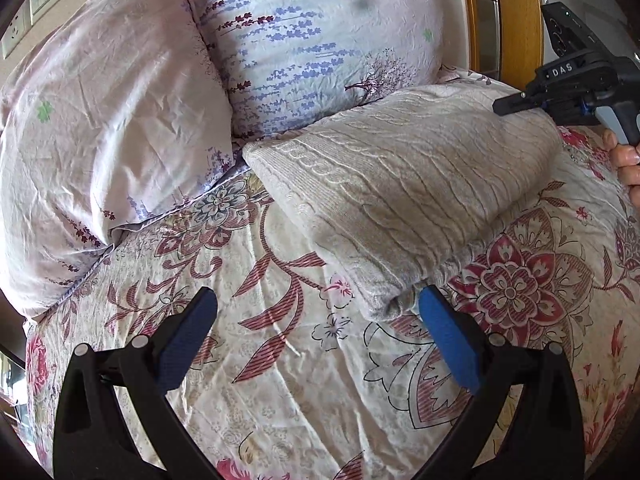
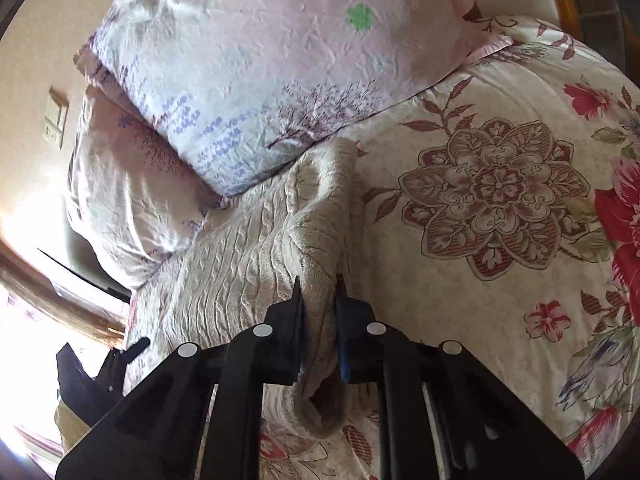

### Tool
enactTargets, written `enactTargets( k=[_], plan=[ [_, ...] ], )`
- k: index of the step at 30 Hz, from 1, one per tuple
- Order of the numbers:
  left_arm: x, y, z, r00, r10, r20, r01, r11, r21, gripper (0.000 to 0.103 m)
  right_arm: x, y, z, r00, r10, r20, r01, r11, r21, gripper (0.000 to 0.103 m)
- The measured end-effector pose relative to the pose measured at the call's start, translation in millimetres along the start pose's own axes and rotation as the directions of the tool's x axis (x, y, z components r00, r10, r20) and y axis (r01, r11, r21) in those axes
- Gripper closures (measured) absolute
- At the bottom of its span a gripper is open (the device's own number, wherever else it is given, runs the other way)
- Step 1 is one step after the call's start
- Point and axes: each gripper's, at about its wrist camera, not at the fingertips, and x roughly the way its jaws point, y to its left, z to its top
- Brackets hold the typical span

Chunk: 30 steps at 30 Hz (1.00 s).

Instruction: Fold small clothes

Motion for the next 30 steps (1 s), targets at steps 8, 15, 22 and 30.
enactTargets(
  k=[8,15,22,30],
  plan=[
    [8.3,-0.5,3.5,0.999,0.036,-0.021,-0.036,0.999,-0.013,0.002,-11.6,-22.2,-13.7,0.998,0.063,-0.011,-0.062,0.994,0.091,0.055],
    [16.3,10.1,6.6,0.999,0.03,-0.04,-0.033,0.996,-0.088,0.002,-24.3,-18.6,-36.0,0.999,0.029,-0.031,-0.028,0.998,0.057,0.055],
    [24.8,34.9,-5.6,0.993,-0.05,-0.104,0.026,0.975,-0.221,0.002,-15.4,-17.6,-43.2,0.997,-0.04,-0.067,0.042,0.998,0.037,0.055],
    [-29.4,75.6,11.1,0.979,-0.175,0.109,0.201,0.924,-0.325,0.002,-32.8,-26.5,-4.1,0.998,0.055,-0.009,-0.053,0.993,0.105,0.005]
  ],
)
